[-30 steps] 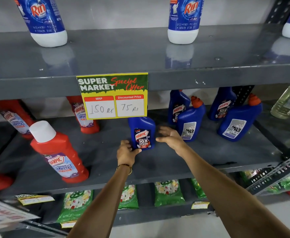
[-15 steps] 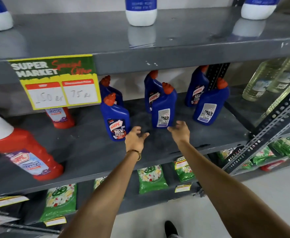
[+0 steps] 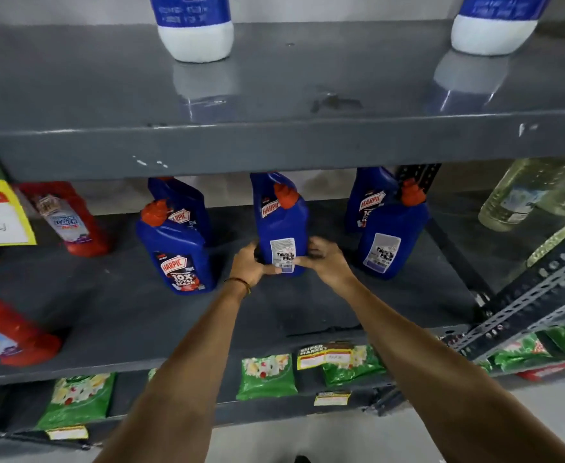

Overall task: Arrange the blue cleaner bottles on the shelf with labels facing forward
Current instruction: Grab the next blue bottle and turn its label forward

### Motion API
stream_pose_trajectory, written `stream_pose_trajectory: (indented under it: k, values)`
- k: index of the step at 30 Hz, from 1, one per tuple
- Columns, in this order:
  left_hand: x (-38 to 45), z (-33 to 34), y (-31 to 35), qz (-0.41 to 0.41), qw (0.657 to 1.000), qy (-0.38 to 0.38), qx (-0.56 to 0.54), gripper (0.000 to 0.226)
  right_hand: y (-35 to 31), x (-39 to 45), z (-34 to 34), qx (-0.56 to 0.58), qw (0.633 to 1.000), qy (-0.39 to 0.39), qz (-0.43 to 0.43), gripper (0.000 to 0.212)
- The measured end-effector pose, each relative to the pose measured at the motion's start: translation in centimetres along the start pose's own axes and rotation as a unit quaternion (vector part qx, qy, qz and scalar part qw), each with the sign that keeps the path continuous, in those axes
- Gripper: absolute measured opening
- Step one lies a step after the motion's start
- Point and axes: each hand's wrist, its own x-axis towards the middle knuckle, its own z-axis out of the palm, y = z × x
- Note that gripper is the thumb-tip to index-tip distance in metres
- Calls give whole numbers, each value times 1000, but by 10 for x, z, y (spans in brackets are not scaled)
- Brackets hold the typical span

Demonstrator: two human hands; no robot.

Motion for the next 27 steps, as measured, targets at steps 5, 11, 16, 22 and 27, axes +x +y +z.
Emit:
stream_pose_trajectory:
  k: [5, 11, 16, 22, 27]
  values:
    - [-3, -3, -3, 31, 999, 31, -12, 73, -7, 6, -8, 19, 999, -47, -4, 43]
    - [-20, 6, 1, 63, 988, 144, -11, 64, -30, 1, 5, 31, 997, -61, -31, 81]
    - [-35, 10, 7, 113, 975, 166, 94, 46, -35, -5, 32, -10, 997, 16, -69, 91]
    - [-27, -37, 7, -15, 990, -103, -98, 56, -43, -3, 9, 22, 996, -70, -55, 74]
    - [-18, -45, 13, -37, 948, -273, -157, 61, -54, -1, -10, 91, 967, -237, -21, 56]
